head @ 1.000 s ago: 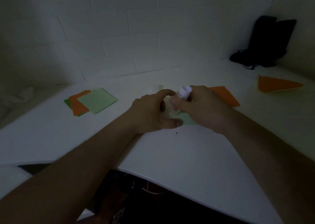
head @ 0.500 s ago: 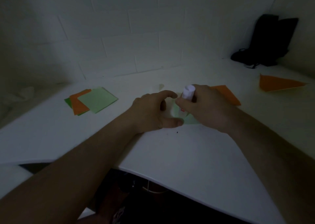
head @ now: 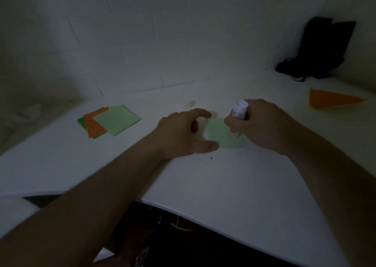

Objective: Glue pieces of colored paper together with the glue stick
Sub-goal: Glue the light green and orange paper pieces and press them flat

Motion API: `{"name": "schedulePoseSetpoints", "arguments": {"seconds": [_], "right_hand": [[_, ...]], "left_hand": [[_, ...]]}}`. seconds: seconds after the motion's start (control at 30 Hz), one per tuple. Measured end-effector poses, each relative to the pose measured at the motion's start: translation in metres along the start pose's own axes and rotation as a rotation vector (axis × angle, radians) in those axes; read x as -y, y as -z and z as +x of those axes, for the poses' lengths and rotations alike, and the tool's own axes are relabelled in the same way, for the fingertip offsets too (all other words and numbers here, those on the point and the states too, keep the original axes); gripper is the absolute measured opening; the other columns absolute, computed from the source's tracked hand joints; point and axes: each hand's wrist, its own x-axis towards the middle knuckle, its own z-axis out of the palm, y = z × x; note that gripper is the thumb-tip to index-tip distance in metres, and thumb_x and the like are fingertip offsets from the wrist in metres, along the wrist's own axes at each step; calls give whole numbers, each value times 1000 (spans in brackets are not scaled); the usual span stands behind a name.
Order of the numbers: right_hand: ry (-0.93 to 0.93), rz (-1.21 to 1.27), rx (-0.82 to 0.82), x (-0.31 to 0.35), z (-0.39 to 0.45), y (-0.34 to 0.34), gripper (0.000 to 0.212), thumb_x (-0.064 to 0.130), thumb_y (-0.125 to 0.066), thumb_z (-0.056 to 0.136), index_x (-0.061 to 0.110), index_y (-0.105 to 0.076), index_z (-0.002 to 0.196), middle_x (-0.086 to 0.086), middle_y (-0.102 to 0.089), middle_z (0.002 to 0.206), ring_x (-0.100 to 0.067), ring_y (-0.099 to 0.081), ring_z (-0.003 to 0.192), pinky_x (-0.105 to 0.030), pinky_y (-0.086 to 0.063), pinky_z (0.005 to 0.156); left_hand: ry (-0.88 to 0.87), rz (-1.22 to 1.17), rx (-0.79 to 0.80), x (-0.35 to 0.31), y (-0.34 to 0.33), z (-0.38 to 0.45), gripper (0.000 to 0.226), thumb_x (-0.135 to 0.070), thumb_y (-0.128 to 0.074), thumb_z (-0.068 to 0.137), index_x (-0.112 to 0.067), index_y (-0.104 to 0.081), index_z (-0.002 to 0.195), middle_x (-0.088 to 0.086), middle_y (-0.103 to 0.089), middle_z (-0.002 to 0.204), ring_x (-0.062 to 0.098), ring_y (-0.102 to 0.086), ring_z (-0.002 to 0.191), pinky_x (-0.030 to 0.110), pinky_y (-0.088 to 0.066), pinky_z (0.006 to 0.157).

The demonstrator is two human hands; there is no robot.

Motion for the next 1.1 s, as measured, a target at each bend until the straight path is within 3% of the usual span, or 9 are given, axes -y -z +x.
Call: {"name": "schedulePoseSetpoints", "arguments": {"seconds": [0.2,0.33,0.43,0.53,0.63,0.73,0.83,0.97,1.1], "right_hand": [[-27,-19,-9,-7,0,6,24,47,-64,89,24,-66,80,7,-68,81,-7,-61,76,-28,-44,67],[-54,-39,-11,-7,-2,10,23,41,-65,90,20,-66,80,5,-66,80,-8,-60,75,-26,-41,63],[-23,-113,-32,-6,-4,12,25,37,-63,91,16,-62,78,3,-62,75,-8,-58,72,-12,-33,57],[35,-184,-135,-2,-7,10,32,28,-62,93,12,-48,69,-4,-51,64,-10,-46,58,-19,-31,54],[40,-63,-239,8,-6,8,30,31,-60,95,12,-54,72,-7,-56,66,-14,-52,60,-21,-35,55],[-41,149,-141,23,-7,1,27,37,-59,97,17,-63,79,-1,-66,74,-11,-62,68,-24,-51,60],[-66,206,-12,28,-11,-4,28,34,-58,100,10,-63,86,-8,-71,81,-18,-68,70,-40,-61,65],[-97,215,31,26,-13,-3,23,34,-59,102,14,-60,90,2,-73,81,-6,-70,72,-21,-59,59],[-107,252,40,23,-12,-4,31,31,-61,100,2,-67,92,-12,-73,87,-19,-72,76,-41,-63,68]], "left_hand": [[6,7,10,-1,0,0,81,-79,-74,66,-53,-43,136,-19,-57,102,16,-59,102,45,-47,101],[15,10,12,-2,1,0,80,-79,-74,67,-53,-43,136,-19,-58,102,16,-60,101,45,-48,101],[19,12,9,-2,1,0,78,-77,-76,69,-53,-44,135,-19,-58,101,15,-59,101,44,-48,101],[14,1,-2,-3,1,-1,75,-75,-77,70,-53,-45,134,-18,-58,100,14,-60,101,43,-48,100],[12,0,0,-5,2,-2,75,-74,-77,70,-53,-46,135,-18,-59,101,13,-60,101,42,-48,101],[11,6,-7,-5,2,-2,76,-74,-78,70,-51,-47,136,-16,-59,103,14,-60,102,43,-49,100],[8,7,-13,-5,1,-2,77,-74,-78,70,-49,-48,136,-18,-56,100,15,-59,100,43,-49,99],[-1,6,-21,-5,1,-3,76,-76,-76,68,-51,-48,134,-18,-57,98,14,-60,99,43,-49,98],[-19,-57,23,-1,6,-6,74,-70,-80,69,-54,-45,133,-17,-58,103,12,-61,100,42,-50,98]]}}
